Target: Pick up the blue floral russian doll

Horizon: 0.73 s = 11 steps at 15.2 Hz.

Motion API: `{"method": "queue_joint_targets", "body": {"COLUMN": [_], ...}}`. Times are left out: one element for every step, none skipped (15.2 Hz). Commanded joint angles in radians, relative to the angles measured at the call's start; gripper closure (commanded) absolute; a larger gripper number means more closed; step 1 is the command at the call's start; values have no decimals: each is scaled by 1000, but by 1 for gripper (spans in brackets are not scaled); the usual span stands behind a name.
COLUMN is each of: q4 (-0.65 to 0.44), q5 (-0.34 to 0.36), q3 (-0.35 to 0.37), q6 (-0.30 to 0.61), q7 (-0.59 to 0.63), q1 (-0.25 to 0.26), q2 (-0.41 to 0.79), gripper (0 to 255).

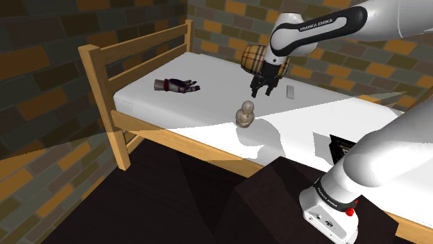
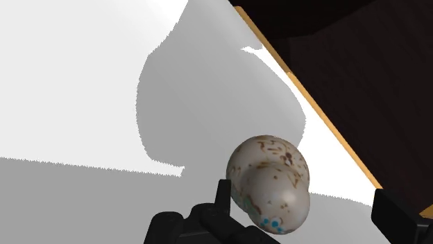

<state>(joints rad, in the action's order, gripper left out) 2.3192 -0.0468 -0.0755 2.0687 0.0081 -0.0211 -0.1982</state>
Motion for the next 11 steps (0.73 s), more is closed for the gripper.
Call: {"method": "queue_joint_targets", "body": {"q4": [-25, -44, -65, -79, -73, -67, -61, -55, -50, -45, -40], "q5": [-24, -37, -51, -60, -62, -64, -66, -68, -70, -72, -74], "q3": [-6, -9, -11, -12, -12, -11, -11, -11, -11, -11, -11], "q6": [55, 76, 96, 108, 121, 135, 148, 161, 174, 187, 200], "q7": [-22, -35, -48, -56, -58, -60, -63, -65, -67, -69, -72], "q1": [4, 4, 5, 5, 4, 4, 4, 5, 5, 5, 5], "q2": [73, 111, 149, 174, 181, 189, 196, 204, 212, 220, 228], "gripper": [0, 0, 0, 0, 0, 0, 0, 0, 0, 0, 0]}}
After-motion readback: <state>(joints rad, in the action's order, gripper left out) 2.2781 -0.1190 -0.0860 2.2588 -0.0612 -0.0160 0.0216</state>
